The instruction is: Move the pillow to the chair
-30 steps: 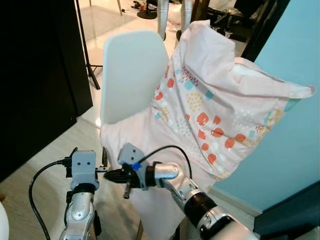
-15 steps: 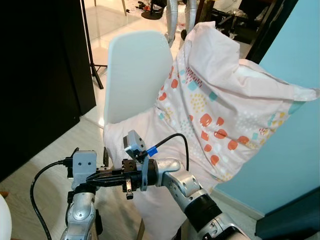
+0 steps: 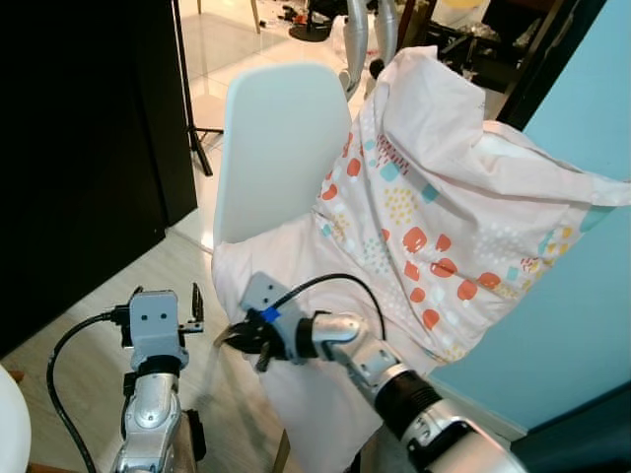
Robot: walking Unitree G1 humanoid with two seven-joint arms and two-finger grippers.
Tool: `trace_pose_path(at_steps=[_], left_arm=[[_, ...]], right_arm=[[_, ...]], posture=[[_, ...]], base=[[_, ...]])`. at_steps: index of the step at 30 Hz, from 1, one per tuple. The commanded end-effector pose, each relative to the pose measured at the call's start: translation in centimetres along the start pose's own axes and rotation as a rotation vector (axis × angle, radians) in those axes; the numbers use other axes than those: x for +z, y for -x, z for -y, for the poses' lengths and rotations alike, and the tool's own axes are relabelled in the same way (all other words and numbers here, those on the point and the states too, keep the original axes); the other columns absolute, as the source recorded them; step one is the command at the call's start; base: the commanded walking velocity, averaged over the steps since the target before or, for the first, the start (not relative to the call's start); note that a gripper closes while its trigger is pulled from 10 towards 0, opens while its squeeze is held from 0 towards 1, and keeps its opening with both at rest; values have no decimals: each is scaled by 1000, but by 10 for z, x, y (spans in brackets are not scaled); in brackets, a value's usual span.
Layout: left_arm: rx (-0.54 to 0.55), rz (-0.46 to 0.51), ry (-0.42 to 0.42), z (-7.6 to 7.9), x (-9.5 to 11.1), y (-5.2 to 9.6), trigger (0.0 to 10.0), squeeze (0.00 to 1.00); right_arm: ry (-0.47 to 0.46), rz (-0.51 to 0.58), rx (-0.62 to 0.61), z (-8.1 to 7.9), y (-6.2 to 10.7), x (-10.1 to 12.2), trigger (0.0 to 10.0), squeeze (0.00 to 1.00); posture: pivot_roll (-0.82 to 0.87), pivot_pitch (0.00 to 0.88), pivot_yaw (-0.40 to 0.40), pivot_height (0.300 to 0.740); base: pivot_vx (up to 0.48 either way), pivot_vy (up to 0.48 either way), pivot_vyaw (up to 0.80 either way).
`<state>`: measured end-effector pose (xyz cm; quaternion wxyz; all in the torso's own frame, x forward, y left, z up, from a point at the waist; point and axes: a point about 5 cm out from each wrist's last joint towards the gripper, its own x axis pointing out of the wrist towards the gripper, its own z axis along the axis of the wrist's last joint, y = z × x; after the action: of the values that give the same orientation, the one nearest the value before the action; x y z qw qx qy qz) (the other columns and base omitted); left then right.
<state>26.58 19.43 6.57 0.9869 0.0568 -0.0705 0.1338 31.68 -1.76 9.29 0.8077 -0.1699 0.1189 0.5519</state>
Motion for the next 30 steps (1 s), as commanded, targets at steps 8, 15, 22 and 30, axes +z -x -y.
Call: trace_pose_path(at_steps=[8,15,22,30], left_arm=[[75,-122,247,-19,-17,11,10000,0],[-82,-281,836,7,-35,37,10000,0],[-268,-411,944,32,-45,70,10000,0],[-452,-370,1115,58,-24,64,10000,0]], right_arm=[[-305,295,-44,14,8,16,10000,0],[-472,557,31,22,16,44,10000,0],[-631,733,-12,41,27,63,10000,0],[-686,808,54,41,30,72,10000,0]], posture=[[59,119,-145,553],[70,126,-140,553],[74,138,-138,553],[72,139,-144,553]], base=[[0,0,0],[0,0,0],[0,0,0],[0,0,0]])
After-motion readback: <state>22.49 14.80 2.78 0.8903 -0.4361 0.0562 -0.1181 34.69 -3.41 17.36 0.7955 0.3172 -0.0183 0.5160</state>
